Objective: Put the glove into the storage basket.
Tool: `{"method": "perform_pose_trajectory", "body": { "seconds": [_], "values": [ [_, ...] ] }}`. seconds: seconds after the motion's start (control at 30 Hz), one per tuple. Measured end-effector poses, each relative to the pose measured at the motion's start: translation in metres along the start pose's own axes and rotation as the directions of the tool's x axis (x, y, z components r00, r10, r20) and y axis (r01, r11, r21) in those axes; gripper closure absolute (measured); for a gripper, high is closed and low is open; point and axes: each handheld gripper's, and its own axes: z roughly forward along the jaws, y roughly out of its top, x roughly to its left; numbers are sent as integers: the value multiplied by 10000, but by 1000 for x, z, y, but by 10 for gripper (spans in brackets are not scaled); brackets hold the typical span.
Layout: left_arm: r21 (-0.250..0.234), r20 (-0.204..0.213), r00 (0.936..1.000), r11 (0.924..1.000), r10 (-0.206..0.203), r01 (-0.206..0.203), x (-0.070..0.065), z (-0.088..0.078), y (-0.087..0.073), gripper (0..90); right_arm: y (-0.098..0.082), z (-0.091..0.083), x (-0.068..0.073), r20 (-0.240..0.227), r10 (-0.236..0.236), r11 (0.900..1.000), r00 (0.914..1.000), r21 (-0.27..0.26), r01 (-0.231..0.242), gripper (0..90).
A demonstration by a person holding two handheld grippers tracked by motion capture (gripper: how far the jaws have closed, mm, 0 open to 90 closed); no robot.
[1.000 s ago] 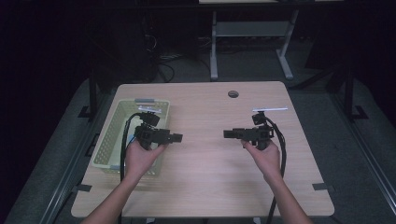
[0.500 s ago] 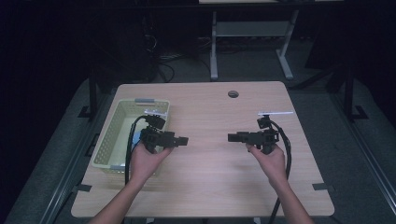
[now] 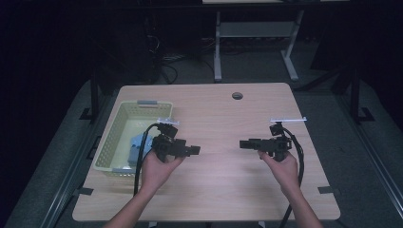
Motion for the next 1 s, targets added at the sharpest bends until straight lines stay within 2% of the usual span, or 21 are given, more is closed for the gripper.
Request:
{"method": "perform_pose_trajectory", "body": {
  "seconds": [0.2,0.37,0.53,0.63,0.77,0.83,1.0],
  "values": [
    [77,63,9999,9999,113,-113,-5,8,-6,262,-8,-5,-7,106,48,10000,9999,-32,-47,350],
    [-8,334,9993,9998,187,-187,-11,13,-14,262,-15,-10,-13,182,100,9999,9998,-57,-99,348],
    [12,431,9985,9994,346,-346,-17,16,-20,262,-23,-13,-18,256,181,9998,9995,-23,-181,343],
    [-59,549,9980,9995,304,-301,-20,18,-25,262,-27,-14,-19,244,234,9997,9994,-37,-233,342],
    [-83,602,9975,9993,367,-363,-23,19,-31,262,-32,-14,-19,292,152,9999,9995,-18,-152,335],
    [-126,653,9970,9991,414,-406,-25,19,-36,260,-38,-16,-19,394,-50,10000,9992,18,50,327],
    [-210,722,9958,9982,568,-555,-30,19,-43,249,-51,-19,-23,490,-172,9999,9986,5,172,317]
  ]
}}
